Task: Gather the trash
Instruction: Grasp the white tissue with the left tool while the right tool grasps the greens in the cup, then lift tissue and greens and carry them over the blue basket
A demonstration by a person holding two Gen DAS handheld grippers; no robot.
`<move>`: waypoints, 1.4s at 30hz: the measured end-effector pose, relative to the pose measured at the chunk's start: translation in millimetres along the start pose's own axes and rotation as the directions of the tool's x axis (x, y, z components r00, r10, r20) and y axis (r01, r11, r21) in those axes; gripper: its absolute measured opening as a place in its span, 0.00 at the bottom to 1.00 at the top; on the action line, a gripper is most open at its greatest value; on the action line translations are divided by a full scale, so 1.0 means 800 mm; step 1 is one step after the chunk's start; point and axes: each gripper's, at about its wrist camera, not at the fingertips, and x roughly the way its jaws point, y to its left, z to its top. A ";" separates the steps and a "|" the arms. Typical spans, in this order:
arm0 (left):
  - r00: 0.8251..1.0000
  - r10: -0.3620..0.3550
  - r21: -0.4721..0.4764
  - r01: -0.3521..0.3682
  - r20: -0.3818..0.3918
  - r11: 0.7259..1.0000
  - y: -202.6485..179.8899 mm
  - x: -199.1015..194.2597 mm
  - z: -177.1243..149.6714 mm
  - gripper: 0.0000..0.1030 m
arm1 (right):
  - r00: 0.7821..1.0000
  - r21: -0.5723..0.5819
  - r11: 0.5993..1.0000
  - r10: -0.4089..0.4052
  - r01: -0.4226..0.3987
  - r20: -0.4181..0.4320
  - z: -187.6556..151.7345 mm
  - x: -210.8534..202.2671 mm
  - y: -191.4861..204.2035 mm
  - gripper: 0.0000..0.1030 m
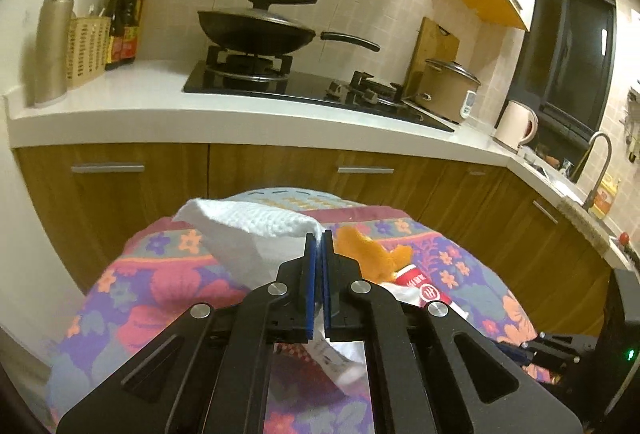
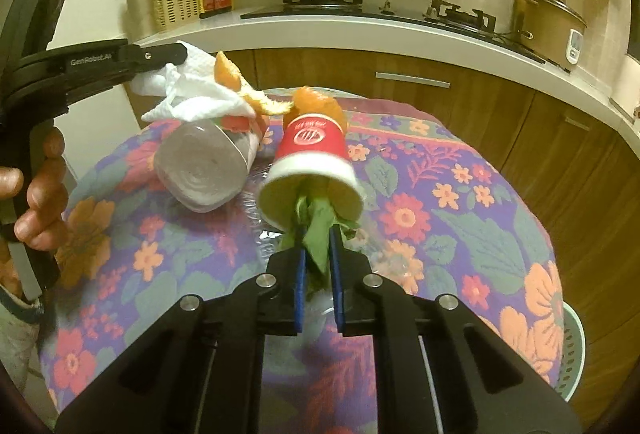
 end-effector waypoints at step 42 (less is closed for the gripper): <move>0.986 0.083 -0.024 -0.087 -0.148 0.996 0.073 -0.086 -0.117 0.38 | 0.999 0.000 1.000 0.003 -0.003 -0.037 -0.029 -0.012 0.027 0.04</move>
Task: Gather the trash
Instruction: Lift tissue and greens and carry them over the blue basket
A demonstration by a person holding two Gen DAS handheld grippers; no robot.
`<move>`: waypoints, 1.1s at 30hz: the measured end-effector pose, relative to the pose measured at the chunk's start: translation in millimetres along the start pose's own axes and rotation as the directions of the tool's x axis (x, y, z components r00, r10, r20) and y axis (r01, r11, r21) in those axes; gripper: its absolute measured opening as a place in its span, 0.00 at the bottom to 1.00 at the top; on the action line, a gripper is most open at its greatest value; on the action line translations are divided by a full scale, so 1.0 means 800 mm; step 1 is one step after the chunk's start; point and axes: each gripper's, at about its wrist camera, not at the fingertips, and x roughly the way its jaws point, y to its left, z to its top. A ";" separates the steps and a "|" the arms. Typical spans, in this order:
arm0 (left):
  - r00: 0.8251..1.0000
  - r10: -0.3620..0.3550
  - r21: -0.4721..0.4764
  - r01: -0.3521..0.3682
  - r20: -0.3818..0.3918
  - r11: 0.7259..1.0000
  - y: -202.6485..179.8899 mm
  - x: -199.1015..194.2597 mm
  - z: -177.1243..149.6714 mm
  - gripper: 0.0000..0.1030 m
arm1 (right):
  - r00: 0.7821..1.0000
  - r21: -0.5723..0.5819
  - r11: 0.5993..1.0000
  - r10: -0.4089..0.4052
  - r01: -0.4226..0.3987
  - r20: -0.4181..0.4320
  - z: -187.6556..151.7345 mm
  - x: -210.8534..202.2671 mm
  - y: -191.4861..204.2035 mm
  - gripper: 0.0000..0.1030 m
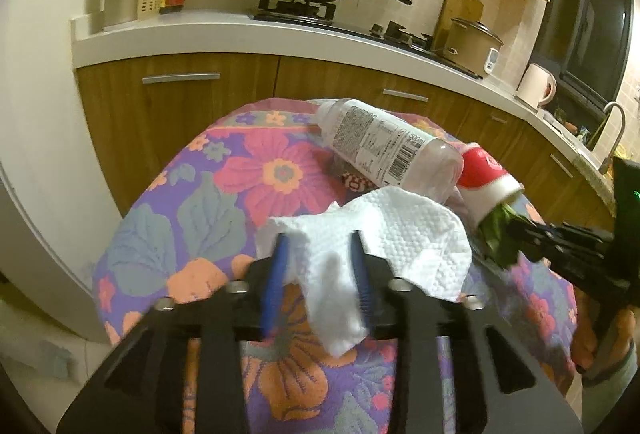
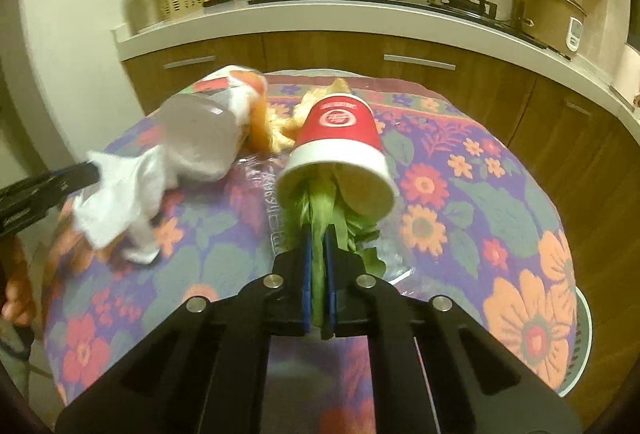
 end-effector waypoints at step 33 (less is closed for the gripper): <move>0.997 -0.035 0.091 0.030 0.064 0.995 -0.069 -0.040 0.029 0.00 | 0.990 -0.020 1.000 0.024 -0.021 0.139 -0.044 -0.149 -0.010 0.03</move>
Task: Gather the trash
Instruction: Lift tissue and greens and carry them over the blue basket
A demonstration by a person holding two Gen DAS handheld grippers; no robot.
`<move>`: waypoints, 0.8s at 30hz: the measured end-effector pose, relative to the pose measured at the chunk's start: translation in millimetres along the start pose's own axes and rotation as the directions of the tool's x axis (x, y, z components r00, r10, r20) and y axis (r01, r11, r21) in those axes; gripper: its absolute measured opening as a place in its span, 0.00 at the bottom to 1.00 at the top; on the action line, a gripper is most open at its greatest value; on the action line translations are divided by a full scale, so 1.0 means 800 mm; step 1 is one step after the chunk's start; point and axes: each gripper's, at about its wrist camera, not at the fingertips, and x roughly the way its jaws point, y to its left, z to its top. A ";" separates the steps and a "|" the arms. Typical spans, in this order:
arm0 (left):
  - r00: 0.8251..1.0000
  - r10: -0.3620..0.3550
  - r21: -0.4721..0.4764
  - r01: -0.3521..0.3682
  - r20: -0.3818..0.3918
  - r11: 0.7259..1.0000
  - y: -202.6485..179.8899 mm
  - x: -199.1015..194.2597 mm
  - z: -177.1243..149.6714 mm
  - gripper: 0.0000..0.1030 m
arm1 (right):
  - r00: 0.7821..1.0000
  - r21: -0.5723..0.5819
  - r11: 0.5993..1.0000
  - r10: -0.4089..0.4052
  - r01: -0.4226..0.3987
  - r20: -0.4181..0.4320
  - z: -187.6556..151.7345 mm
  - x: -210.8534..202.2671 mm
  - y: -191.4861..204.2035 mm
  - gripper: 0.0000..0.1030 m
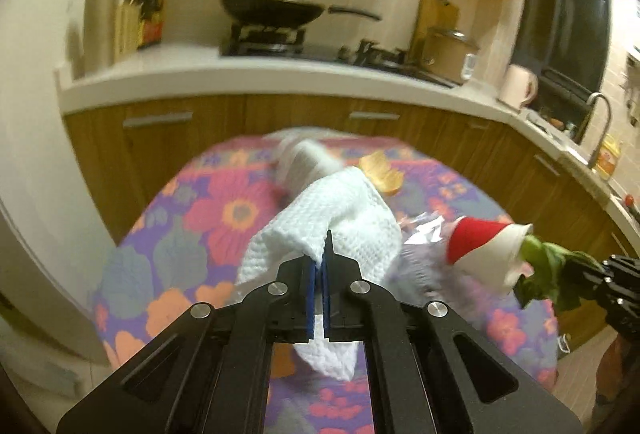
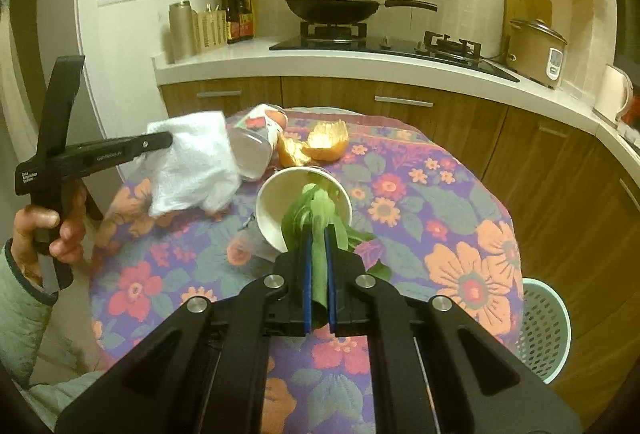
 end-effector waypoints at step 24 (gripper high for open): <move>0.979 -0.201 0.142 0.196 0.019 0.970 -0.160 0.015 0.031 0.00 | 1.000 0.098 0.995 -0.004 0.005 -0.011 -0.033 -0.095 -0.089 0.02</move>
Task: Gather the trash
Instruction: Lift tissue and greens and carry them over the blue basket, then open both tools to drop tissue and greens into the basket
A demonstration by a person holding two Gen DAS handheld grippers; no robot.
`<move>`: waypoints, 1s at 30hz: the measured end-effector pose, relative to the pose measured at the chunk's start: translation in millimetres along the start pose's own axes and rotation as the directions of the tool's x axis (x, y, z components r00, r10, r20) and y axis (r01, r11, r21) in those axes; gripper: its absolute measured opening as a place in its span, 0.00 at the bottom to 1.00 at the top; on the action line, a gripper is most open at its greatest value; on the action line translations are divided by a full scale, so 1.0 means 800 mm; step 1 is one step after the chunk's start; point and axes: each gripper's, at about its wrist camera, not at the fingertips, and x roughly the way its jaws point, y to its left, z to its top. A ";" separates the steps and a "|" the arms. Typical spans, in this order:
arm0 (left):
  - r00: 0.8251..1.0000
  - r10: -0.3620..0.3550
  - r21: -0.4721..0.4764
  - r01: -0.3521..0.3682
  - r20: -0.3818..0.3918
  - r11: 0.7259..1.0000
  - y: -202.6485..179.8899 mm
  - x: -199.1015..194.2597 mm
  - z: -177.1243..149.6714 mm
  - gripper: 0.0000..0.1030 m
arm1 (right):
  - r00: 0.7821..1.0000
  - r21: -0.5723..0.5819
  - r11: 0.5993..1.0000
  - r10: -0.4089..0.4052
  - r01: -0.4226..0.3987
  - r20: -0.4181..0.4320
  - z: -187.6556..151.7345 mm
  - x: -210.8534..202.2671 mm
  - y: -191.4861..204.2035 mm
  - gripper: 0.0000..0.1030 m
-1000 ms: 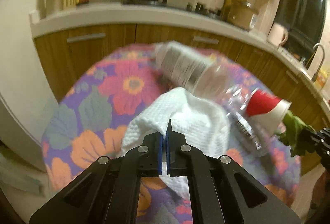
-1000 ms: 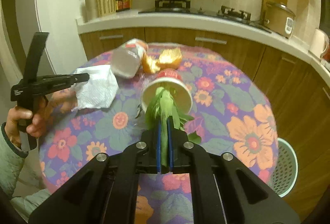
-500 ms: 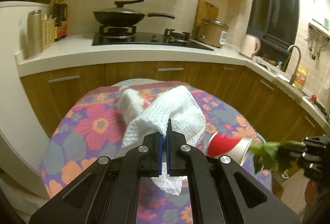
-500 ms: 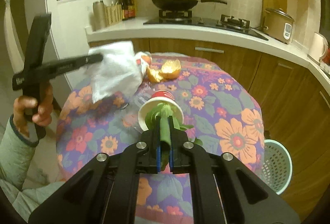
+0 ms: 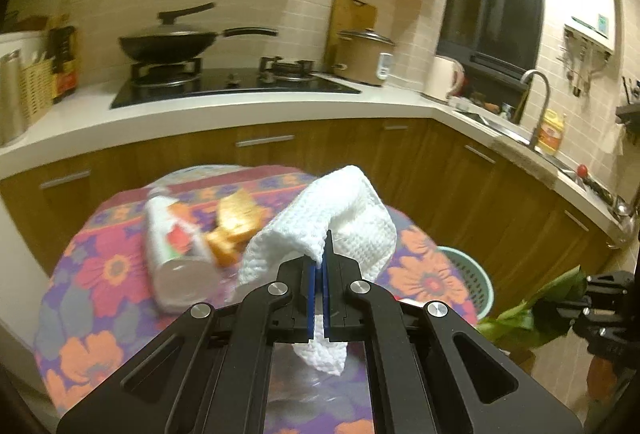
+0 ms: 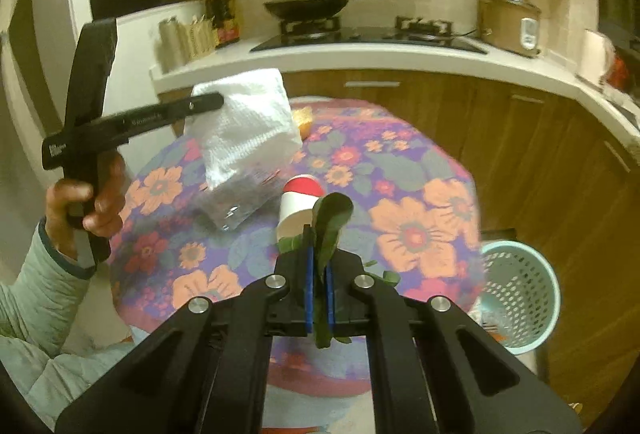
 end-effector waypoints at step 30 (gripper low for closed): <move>0.976 -0.197 0.113 0.207 -0.096 0.972 -0.310 0.252 0.016 0.00 | 0.938 0.252 0.913 -0.344 0.322 0.048 -0.074 0.016 -0.307 0.02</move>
